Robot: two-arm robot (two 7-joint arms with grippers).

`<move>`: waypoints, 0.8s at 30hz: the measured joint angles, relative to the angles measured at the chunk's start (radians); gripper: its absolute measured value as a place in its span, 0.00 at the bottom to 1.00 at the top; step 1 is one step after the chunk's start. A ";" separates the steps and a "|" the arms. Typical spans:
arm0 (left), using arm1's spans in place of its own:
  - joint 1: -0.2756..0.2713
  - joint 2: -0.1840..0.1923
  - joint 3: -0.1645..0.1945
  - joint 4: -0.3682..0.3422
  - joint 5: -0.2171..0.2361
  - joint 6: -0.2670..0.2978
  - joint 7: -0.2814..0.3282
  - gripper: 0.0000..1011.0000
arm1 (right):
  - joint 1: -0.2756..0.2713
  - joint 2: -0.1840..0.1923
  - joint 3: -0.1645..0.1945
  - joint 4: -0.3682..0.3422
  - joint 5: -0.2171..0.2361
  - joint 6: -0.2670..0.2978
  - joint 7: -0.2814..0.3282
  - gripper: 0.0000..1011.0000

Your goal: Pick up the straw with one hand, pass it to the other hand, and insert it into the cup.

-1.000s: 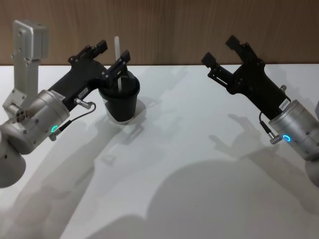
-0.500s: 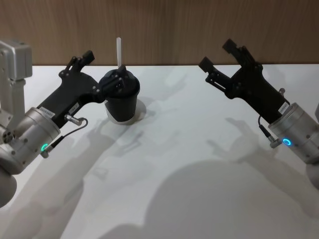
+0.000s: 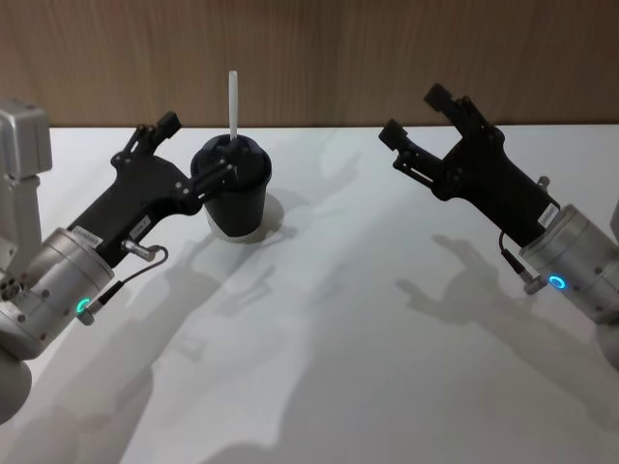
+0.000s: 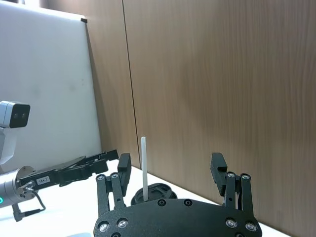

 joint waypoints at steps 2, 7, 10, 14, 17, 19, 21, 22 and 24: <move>0.004 -0.001 -0.001 0.000 -0.001 -0.003 -0.002 0.99 | -0.001 0.002 -0.001 -0.003 0.000 0.002 0.000 0.99; 0.009 -0.003 -0.003 -0.001 -0.003 -0.007 -0.005 0.99 | -0.003 0.004 -0.002 -0.007 0.001 0.005 -0.001 0.99; 0.012 -0.004 -0.004 -0.001 -0.004 -0.009 -0.006 0.99 | -0.004 0.006 -0.003 -0.009 0.001 0.007 -0.002 0.99; 0.015 -0.005 -0.005 -0.002 -0.005 -0.011 -0.008 0.99 | -0.004 0.007 -0.004 -0.011 0.001 0.008 -0.002 0.99; 0.016 -0.005 -0.006 -0.002 -0.005 -0.012 -0.009 0.99 | -0.005 0.007 -0.004 -0.012 0.002 0.008 -0.002 0.99; 0.017 -0.006 -0.006 -0.002 -0.005 -0.013 -0.009 0.99 | -0.005 0.008 -0.004 -0.012 0.002 0.009 -0.003 0.99; 0.017 -0.006 -0.006 -0.002 -0.006 -0.013 -0.009 0.99 | -0.005 0.008 -0.004 -0.013 0.002 0.009 -0.003 0.99; 0.018 -0.006 -0.006 -0.002 -0.006 -0.014 -0.010 0.99 | -0.005 0.008 -0.004 -0.013 0.002 0.009 -0.003 0.99; 0.018 -0.006 -0.007 -0.002 -0.006 -0.014 -0.010 0.99 | -0.005 0.008 -0.005 -0.013 0.002 0.010 -0.003 0.99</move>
